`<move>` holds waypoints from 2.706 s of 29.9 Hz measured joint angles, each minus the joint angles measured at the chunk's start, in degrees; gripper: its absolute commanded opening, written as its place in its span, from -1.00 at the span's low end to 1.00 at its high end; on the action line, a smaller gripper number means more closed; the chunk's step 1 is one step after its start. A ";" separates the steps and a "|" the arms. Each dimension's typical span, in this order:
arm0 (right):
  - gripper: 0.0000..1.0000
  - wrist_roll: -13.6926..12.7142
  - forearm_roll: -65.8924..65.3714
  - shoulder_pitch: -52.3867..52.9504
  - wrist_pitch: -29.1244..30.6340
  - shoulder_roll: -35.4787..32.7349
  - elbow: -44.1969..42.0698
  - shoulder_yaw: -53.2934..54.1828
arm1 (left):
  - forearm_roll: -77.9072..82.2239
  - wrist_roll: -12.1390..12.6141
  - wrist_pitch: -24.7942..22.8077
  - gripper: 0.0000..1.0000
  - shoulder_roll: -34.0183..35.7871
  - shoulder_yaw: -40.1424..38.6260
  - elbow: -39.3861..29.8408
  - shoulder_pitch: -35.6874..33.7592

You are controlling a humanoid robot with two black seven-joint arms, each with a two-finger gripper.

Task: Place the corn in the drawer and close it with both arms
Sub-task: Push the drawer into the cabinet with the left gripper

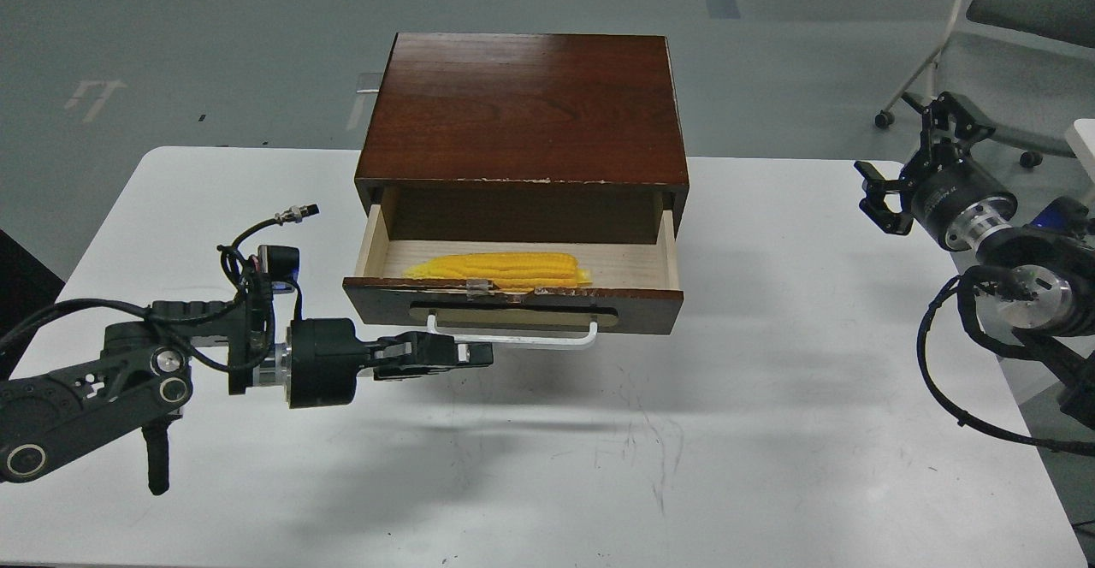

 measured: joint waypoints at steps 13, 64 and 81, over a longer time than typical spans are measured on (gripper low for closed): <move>0.91 0.00 0.00 -0.17 0.00 0.02 -0.14 0.00 | 0.00 0.07 0.00 -0.79 -1.62 -0.06 2.96 -1.71; 0.91 0.00 0.00 -1.09 0.26 -0.59 -0.05 0.09 | -0.08 0.02 0.02 -0.72 -13.02 0.07 21.20 -11.07; 0.92 0.06 0.00 -1.21 0.26 -0.51 0.04 0.06 | 0.07 0.01 0.02 -0.69 -12.97 0.15 21.46 -10.76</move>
